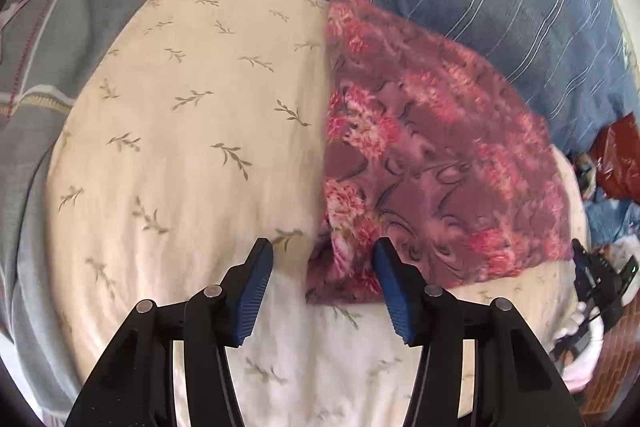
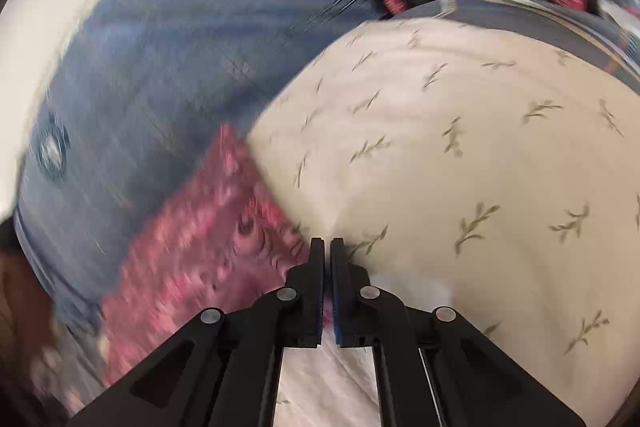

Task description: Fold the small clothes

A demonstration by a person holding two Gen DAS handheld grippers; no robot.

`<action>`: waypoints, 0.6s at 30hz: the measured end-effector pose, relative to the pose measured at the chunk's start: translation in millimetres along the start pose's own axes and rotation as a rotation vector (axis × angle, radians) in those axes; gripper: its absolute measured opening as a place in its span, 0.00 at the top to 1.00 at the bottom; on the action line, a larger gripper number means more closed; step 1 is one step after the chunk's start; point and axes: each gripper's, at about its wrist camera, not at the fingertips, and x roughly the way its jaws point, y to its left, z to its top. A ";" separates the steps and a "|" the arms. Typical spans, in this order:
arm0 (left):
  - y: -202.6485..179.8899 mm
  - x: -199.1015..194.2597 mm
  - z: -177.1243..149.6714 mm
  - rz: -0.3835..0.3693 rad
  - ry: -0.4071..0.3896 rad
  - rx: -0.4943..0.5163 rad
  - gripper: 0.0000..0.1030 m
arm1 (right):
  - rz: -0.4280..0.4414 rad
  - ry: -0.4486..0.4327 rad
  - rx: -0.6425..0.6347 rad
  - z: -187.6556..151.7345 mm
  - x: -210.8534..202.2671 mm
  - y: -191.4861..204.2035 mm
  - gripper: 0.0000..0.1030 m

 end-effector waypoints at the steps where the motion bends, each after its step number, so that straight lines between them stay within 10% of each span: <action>1: -1.1 -4.2 -0.3 -0.037 -0.002 -0.006 0.51 | 0.003 -0.033 0.003 0.8 -8.7 0.2 0.89; 6: -10.8 -18.8 3.5 -0.124 -0.019 -0.001 0.48 | 0.069 -0.050 -0.020 -0.2 -19.3 7.5 0.46; 10: -14.7 -7.5 1.2 -0.133 0.010 0.006 0.47 | 0.058 0.024 -0.053 -12.4 -3.8 19.5 0.46; 12: -19.4 3.0 2.5 -0.091 0.021 0.023 0.47 | 0.107 0.060 -0.115 -20.1 -2.7 30.3 0.55; 14: -20.0 10.2 2.4 -0.062 0.029 0.021 0.46 | 0.187 0.125 -0.121 -27.5 4.8 35.5 0.89; 18: -18.7 19.8 4.0 -0.035 0.034 -0.001 0.47 | 0.278 0.009 -0.099 -17.2 -15.4 35.3 0.91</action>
